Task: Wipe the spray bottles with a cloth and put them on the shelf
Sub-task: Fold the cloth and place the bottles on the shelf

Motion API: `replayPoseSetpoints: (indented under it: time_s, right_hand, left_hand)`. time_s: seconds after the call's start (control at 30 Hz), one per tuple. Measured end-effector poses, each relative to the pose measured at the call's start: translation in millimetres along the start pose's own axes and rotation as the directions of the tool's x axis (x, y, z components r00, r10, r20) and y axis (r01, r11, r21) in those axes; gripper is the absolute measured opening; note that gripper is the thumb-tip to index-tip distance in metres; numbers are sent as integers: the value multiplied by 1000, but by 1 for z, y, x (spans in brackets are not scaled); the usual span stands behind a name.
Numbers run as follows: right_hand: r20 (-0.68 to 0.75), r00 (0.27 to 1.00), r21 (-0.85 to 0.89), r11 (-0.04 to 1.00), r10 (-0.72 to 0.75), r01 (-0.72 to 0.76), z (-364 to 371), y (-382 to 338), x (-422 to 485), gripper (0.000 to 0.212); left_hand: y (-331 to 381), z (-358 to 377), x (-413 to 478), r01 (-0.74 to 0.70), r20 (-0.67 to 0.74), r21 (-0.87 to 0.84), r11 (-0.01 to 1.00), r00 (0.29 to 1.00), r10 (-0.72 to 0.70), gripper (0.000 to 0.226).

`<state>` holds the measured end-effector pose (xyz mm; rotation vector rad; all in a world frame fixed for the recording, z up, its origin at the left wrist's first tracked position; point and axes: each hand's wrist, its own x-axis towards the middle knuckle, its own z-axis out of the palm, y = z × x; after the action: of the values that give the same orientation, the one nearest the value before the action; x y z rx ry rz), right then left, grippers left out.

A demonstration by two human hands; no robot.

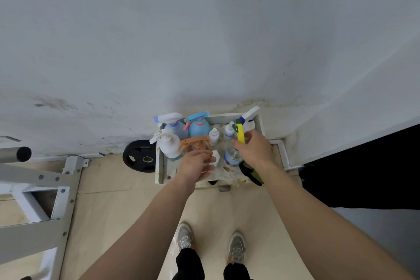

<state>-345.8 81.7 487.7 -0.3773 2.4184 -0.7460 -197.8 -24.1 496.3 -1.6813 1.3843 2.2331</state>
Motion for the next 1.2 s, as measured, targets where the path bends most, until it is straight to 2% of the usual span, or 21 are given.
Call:
replayPoseSetpoints:
  time_s: [0.07,0.2,0.3,0.5,0.7,0.9,1.07,1.2]
  right_hand:
    - [-4,998,-39,997,-61,61,5,1,1,25]
    - [-37,996,-146,987,-79,73,-2,4,-1,36]
    - [-31,995,-168,982,-99,93,-11,13,-5,28]
    - [0,967,-235,940,-253,246,-44,-4,-26,24]
    - [263,904,-352,839,-337,415,-86,-52,-50,33]
    - [536,769,-271,792,-348,547,-63,-92,-84,30]
    - [624,663,-220,721,-414,658,3,-105,-93,23]
    - [609,684,-277,700,-403,658,58,-108,-90,27]
  left_hand:
    - [-2,5,-1,3,9,-6,1000,1000,-3,17]
    - [-9,5,-6,30,-5,-14,999,1000,-30,18]
    - [-14,2,-11,44,-32,-27,999,998,-45,21]
    - [-12,-6,-23,35,-59,-32,999,998,-37,25]
    - [-19,-32,-41,81,-122,-31,996,989,-84,17]
    - [-42,-76,-51,98,-188,-117,988,975,-119,19]
    - [-58,-107,-55,112,-159,-212,971,976,-147,22]
    - [-62,-123,-49,113,-143,-300,947,977,-161,24]
